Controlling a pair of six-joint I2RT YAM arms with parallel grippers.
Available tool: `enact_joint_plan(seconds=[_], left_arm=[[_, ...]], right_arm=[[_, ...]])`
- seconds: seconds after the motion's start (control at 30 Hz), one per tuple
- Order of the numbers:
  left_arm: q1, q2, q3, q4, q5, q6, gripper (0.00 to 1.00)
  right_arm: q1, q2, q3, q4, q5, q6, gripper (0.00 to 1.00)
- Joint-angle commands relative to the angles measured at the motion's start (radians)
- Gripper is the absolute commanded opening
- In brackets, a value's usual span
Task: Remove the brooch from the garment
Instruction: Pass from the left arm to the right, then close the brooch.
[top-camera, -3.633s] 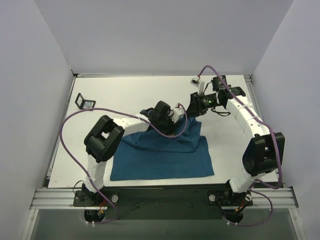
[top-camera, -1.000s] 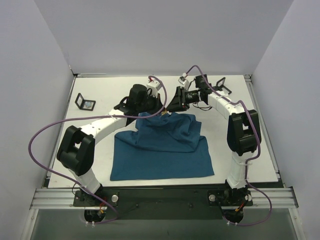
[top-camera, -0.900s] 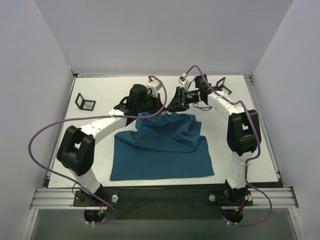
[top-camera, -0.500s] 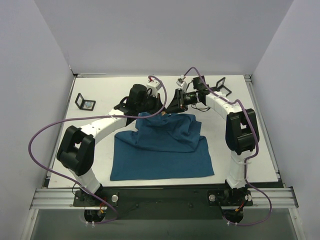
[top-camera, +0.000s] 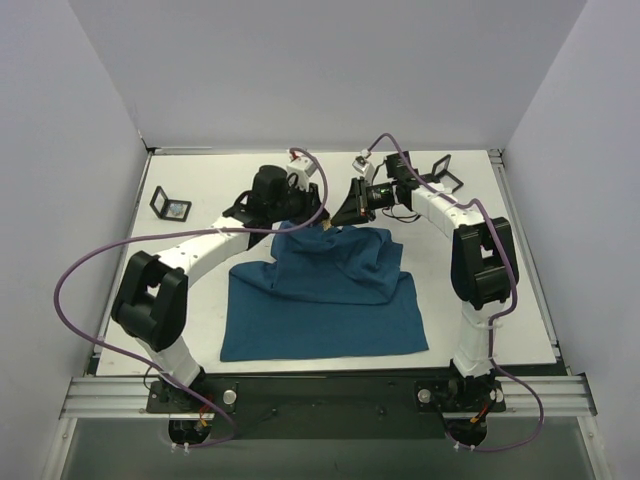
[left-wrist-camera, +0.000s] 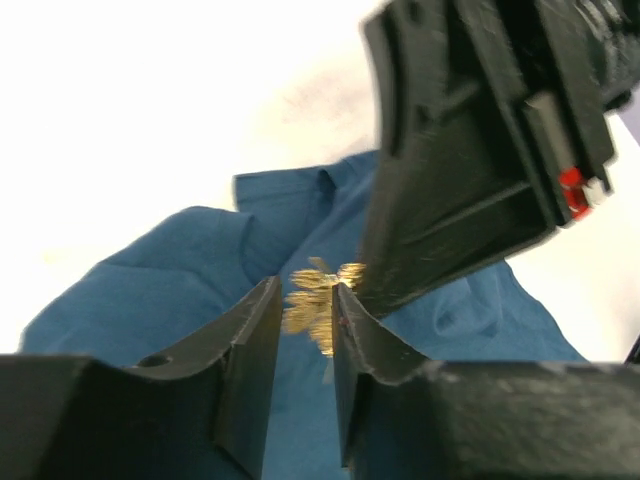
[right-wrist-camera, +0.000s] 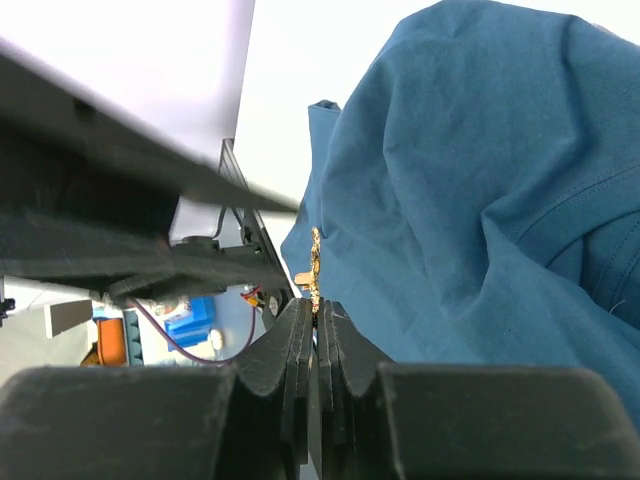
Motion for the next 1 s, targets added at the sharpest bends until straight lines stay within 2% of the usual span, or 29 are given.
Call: enact_joint_plan(seconds=[0.0,0.13,0.23,0.57,0.7,0.97], left_arm=[[0.083,-0.074,0.047,0.034,0.044,-0.004,0.41],[0.137,-0.109,0.01,0.063,0.069,0.068,0.53],[0.143,-0.101,-0.023,0.074,0.112,0.128,0.56],[0.091,-0.048,-0.088,0.132,0.402,0.142,0.55],[0.048,-0.074,-0.112,0.167,0.449,0.139,0.54],[0.042,-0.12,-0.137,0.215,0.454,0.095,0.51]], right_arm=[[-0.01,-0.071,-0.001,0.003,-0.051,-0.008,0.0],[-0.028,-0.118,0.006,-0.044,-0.08,-0.037,0.0],[-0.03,-0.155,0.012,-0.075,-0.123,-0.065,0.0],[-0.024,-0.237,0.035,-0.084,-0.178,-0.097,0.0],[-0.025,-0.241,0.037,-0.09,-0.172,-0.111,0.0],[-0.03,-0.232,0.026,-0.188,-0.134,-0.224,0.0]])
